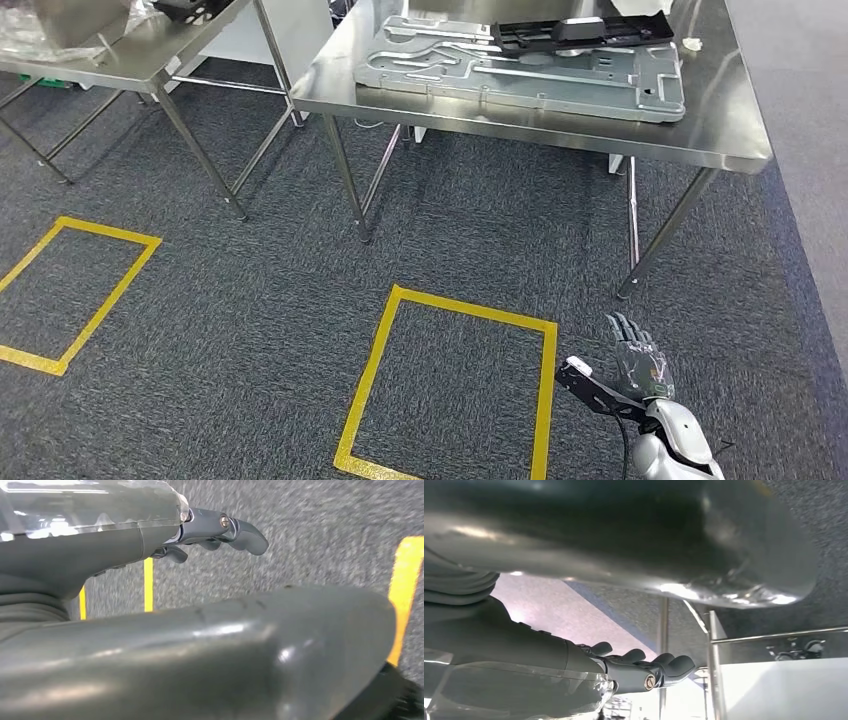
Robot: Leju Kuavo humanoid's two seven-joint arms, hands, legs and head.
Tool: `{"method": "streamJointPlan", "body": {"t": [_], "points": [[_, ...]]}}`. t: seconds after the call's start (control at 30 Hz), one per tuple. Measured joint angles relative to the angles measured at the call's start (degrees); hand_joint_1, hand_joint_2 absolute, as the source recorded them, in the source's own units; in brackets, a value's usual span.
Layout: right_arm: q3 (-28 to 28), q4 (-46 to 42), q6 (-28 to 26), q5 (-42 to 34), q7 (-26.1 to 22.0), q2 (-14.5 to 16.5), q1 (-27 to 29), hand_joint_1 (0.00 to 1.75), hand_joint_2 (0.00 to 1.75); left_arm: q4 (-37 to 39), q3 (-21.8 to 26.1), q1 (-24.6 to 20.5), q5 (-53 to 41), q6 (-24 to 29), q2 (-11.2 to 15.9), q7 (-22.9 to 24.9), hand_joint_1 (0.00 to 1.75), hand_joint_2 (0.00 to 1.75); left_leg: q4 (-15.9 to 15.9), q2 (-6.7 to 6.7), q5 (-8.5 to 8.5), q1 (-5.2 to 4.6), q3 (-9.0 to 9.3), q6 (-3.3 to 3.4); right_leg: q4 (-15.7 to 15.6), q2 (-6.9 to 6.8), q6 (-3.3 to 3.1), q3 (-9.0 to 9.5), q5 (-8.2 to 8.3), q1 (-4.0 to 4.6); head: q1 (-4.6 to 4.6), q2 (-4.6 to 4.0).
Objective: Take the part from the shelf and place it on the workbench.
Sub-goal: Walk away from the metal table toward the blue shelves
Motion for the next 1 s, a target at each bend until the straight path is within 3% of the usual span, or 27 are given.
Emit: {"method": "streamJointPlan", "body": {"t": [0.03, 0.07, 0.13, 0.2, 0.27, 0.33, 0.4, 0.47, 0.5, 0.53, 0.6, 0.63, 0.7, 0.77, 0.8, 0.87, 0.93, 1.0], "points": [[-0.1, 0.0, 0.0, 0.0, 0.0, 0.0, 0.0, 0.00, 0.00, 0.0, 0.0, 0.1, 0.0, 0.0, 0.0, 0.0, 0.00, 0.00, -0.8, 0.04, 0.79, -0.54, 0.64, 0.85, 0.0, -0.68, -0.18, 0.06, -0.06, 0.49, 0.01, 0.01], [-0.2, 0.0, 0.0, 0.0, 0.0, 0.0, 0.0, 0.00, 0.00, 0.0, 0.0, 0.1, 0.0, 0.0, 0.0, 0.0, 0.00, 0.00, -3.7, 0.32, 2.31, -1.21, 2.30, 1.95, 0.0, -1.32, -0.35, 0.18, -0.14, 0.96, 0.01, 0.01], [-0.4, 0.0, 0.1, -0.1, 0.0, 0.0, -0.1, 0.00, 0.00, 0.0, 0.0, 0.0, 0.0, 0.0, 0.1, 0.0, 0.00, 0.00, -11.3, 2.46, 4.71, -2.81, 6.34, 4.45, -0.1, -2.63, -0.54, 0.44, -0.27, 1.63, 0.02, 0.02], [-0.7, 0.1, 0.1, -0.2, -0.2, -0.3, -0.3, 0.00, 0.00, 0.0, 0.0, -0.1, 0.0, -0.1, 0.2, -0.1, 0.00, 0.00, -15.1, 3.94, 5.31, -3.84, 8.11, 5.58, -0.3, -3.84, -0.39, 0.52, -0.27, 1.76, 0.04, 0.01], [-0.8, 0.3, 0.1, -0.3, -0.7, -0.4, -0.7, 0.00, 0.00, 0.0, 0.0, 0.1, 0.2, -0.1, 0.1, -0.3, 0.00, 0.00, -16.1, 2.99, 5.78, -3.95, 8.34, 5.44, -0.7, -4.81, 0.07, 0.72, -0.15, 1.69, 0.05, 0.01], [-0.8, 0.6, 0.1, -0.3, -1.4, -0.4, -1.4, 0.00, 0.00, 0.0, 0.0, 0.3, 0.4, -0.1, 0.1, -0.3, 0.00, 0.00, -17.7, 1.84, 6.70, -3.55, 9.11, 5.27, 0.1, -3.13, 0.63, 0.69, -0.87, 1.52, 0.06, 0.01], [-0.9, 1.5, 0.1, -0.5, -1.9, -0.6, -2.1, 0.00, 0.00, 0.0, 0.0, 0.3, 0.6, -0.1, 0.0, -0.4, 0.00, 0.00, -18.8, 0.68, 7.46, -3.20, 9.56, 5.22, 4.6, 0.19, 1.12, -1.37, -3.51, 1.24, 0.07, 0.01], [-0.9, 2.6, 0.1, -0.7, -2.3, -0.9, -2.4, 0.00, 0.00, 0.0, 0.0, 0.2, 0.7, -0.1, 0.0, -0.4, 0.00, 0.00, -18.7, -0.75, 7.62, -3.15, 9.40, 5.33, 11.1, 1.57, 1.50, -4.76, -6.12, 1.05, 0.07, 0.01], [-0.9, 3.2, 0.2, -0.8, -2.5, -0.9, -2.5, 0.00, 0.00, 0.0, 0.0, 0.2, 0.7, -0.1, 0.0, -0.4, 0.00, 0.00, -18.6, -1.54, 7.62, -3.15, 9.34, 5.31, 12.8, 1.71, 1.68, -5.79, -6.18, 0.97, 0.07, 0.01], [-0.9, 3.6, 0.2, -0.9, -2.6, -1.0, -2.7, 0.00, 0.00, 0.0, 0.0, 0.3, 0.8, -0.1, -0.1, -0.4, 0.00, 0.00, -18.4, -2.35, 7.58, -3.14, 9.29, 5.26, 12.5, 1.78, 1.81, -5.84, -5.12, 0.89, 0.07, 0.01], [-0.9, 4.4, 0.2, -1.2, -3.0, -1.0, -3.4, 0.00, 0.00, 0.0, 0.0, 0.5, 1.0, -0.1, -0.1, -0.4, 0.00, 0.00, -17.8, -3.86, 7.38, -3.12, 9.25, 4.98, 6.2, 2.68, 1.87, -3.24, -0.98, 0.62, 0.07, 0.00], [-0.9, 4.9, 0.1, -1.3, -3.1, -1.0, -3.8, 0.00, 0.00, 0.0, 0.0, 0.5, 1.1, 0.0, -0.1, -0.4, 0.00, 0.00, -17.5, -4.51, 7.26, -3.17, 9.13, 4.74, 2.7, 3.75, 1.80, -1.67, 0.43, 0.53, 0.07, 0.00], [-0.9, 5.8, 0.1, -1.4, -3.2, -1.0, -4.5, 0.00, 0.00, 0.0, 0.0, 0.4, 1.2, 0.1, -0.2, -0.4, 0.00, 0.00, -17.1, -5.68, 7.20, -3.17, 8.71, 4.19, -1.0, 5.07, 1.31, -0.06, 1.30, 0.48, 0.07, 0.01], [-0.8, 6.5, 0.0, -1.5, -3.3, -1.0, -4.7, 0.00, 0.00, 0.0, 0.0, 0.5, 1.2, 0.2, -0.2, -0.3, 0.00, 0.00, -17.1, -6.74, 7.40, -3.03, 8.30, 3.59, -1.3, 4.46, 0.64, 0.01, 1.30, 0.62, 0.07, 0.01], [-0.8, 6.7, 0.0, -1.7, -3.4, -0.9, -4.8, 0.00, 0.00, 0.0, 0.0, 0.6, 1.1, 0.2, -0.1, -0.3, 0.00, 0.00, -17.1, -6.80, 7.39, -2.99, 8.17, 3.32, -1.5, 3.86, 0.30, 0.10, 1.42, 0.53, 0.06, 0.01], [-0.8, 7.0, 0.1, -2.3, -3.6, -1.0, -4.8, 0.00, 0.00, 0.0, 0.0, 0.6, 1.0, 0.2, -0.1, -0.3, 0.00, 0.00, -15.3, -4.65, 6.19, -3.17, 7.25, 2.72, -2.0, 2.64, -0.45, 0.36, 1.60, 0.26, 0.05, 0.02], [-0.8, 7.2, 0.1, -2.9, -3.7, -1.0, -4.1, 0.00, 0.00, 0.0, 0.0, 0.5, 1.0, 0.2, -0.1, -0.1, 0.00, 0.00, -9.0, -1.44, 2.88, -2.95, 4.23, 2.19, -2.2, 1.27, -0.91, 0.51, 1.55, 0.25, 0.02, 0.02], [-0.8, 7.5, 0.1, -3.3, -3.7, -1.1, -3.1, 0.00, 0.00, 0.0, 0.0, 0.4, 1.0, 0.2, -0.1, 0.0, 0.00, 0.00, -2.0, -0.32, 0.29, -2.24, 0.63, 1.69, -2.2, -0.28, -0.94, 0.55, 1.36, 0.31, 0.02, 0.01]]}}
